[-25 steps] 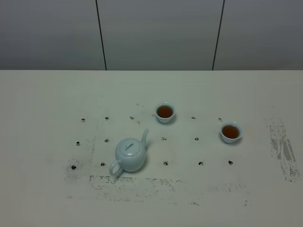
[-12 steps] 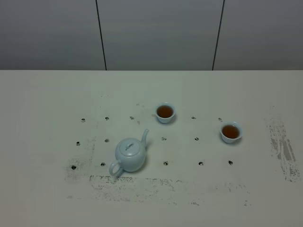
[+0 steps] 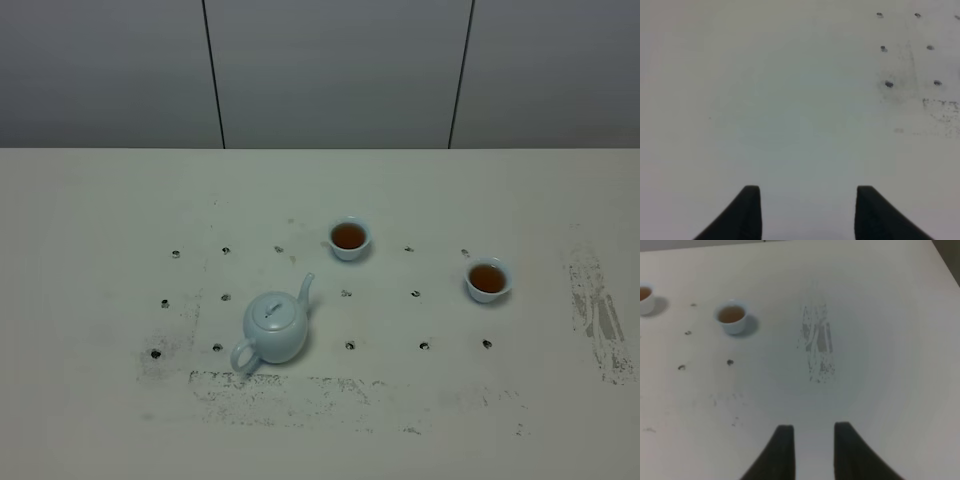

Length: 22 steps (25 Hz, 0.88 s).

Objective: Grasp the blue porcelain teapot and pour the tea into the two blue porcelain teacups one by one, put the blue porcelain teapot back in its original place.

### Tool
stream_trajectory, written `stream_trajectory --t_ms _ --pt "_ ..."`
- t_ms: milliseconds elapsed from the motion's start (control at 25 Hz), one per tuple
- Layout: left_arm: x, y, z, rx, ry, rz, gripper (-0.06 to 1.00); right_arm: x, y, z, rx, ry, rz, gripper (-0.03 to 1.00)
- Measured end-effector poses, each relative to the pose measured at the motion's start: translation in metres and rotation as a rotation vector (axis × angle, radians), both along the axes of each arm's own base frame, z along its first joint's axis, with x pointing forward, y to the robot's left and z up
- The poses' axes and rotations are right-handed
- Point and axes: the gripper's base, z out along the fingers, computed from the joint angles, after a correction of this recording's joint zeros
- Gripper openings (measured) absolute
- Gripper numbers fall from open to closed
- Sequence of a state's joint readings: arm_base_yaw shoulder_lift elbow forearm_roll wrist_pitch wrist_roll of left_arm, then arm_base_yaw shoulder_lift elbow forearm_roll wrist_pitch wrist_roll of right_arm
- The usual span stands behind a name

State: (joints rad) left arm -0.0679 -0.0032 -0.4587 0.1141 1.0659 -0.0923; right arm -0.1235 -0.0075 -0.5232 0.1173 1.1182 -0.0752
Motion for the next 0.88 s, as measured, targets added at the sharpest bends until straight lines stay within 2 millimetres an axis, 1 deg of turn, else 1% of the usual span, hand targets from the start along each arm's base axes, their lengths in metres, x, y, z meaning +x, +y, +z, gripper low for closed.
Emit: stream_trajectory --t_ms 880 --pt "-0.0001 0.0000 -0.0001 0.000 0.001 0.000 0.49 0.0000 0.0000 0.0000 0.000 0.000 0.000 0.21"
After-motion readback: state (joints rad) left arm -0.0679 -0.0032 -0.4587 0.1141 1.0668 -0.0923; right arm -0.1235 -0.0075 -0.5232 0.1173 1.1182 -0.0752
